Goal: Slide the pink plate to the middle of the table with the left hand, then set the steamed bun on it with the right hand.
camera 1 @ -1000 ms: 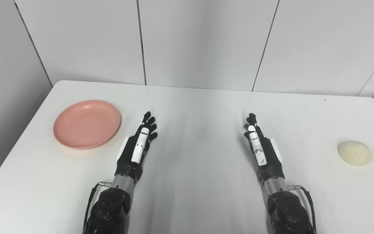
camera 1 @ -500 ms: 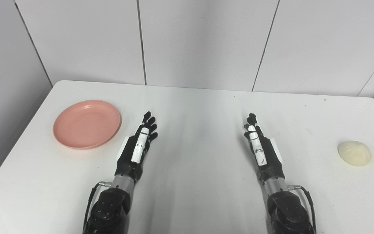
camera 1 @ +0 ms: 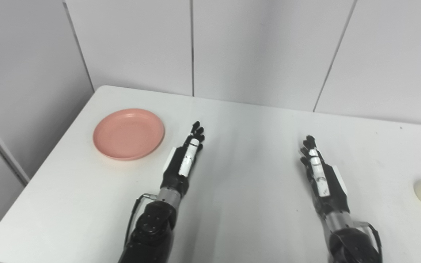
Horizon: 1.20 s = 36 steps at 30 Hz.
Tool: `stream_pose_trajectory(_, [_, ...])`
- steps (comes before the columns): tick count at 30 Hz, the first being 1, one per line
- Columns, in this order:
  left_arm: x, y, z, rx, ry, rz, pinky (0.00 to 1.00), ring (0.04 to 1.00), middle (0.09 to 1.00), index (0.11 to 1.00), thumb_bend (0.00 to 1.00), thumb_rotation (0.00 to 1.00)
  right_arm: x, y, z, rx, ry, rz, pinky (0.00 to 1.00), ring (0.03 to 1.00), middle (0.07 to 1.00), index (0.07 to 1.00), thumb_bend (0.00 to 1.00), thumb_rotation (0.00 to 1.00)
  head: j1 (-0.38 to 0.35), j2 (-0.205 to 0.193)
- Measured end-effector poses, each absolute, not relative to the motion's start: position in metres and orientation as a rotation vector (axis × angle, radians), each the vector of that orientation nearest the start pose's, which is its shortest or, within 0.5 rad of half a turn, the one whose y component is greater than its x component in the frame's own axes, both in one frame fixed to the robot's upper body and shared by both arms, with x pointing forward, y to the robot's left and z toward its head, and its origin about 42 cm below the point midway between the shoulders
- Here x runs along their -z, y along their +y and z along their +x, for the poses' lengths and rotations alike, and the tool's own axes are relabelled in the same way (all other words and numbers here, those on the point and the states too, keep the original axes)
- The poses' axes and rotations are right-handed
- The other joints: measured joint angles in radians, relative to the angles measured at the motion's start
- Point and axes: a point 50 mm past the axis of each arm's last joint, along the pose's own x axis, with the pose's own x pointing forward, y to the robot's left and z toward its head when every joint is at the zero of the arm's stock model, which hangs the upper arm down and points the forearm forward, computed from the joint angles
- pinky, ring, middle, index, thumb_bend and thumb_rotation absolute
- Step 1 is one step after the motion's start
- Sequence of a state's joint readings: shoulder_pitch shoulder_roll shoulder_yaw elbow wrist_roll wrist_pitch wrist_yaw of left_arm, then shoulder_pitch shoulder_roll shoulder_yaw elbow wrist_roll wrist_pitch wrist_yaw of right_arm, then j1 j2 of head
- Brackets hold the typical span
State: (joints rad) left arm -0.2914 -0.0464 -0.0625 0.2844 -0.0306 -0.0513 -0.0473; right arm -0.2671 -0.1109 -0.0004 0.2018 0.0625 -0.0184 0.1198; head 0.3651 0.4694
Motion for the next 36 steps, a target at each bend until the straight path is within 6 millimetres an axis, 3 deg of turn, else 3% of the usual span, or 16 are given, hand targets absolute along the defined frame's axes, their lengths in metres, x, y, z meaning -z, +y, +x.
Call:
stream_pose_trajectory(23, [-0.119,0.146,0.377,0.205,-0.064,-0.043,1.0,0.985,0.992,1.0,0.4,1.0,-0.13,-0.221,0.37,-0.175,-0.084,-0.065,1.0,1.0,1.0,1.0,0.18,1.0,-0.002,-0.009])
stream_pose_trajectory(31, [-0.135,0.147,0.373,0.205,-0.045,-0.062,0.99,0.977,0.984,0.998,0.44,1.0,-0.131,-0.219,0.372,-0.179,-0.087,-0.064,1.0,1.0,1.0,1.0,0.19,1.0,-0.002,-0.015])
stream_pose_trajectory(36, [-0.159,0.151,0.376,0.193,-0.122,-0.075,0.98,0.958,0.968,0.983,0.47,1.0,-0.131,-0.219,0.374,-0.183,-0.086,-0.057,1.0,1.0,1.0,1.0,0.19,1.0,0.003,-0.015])
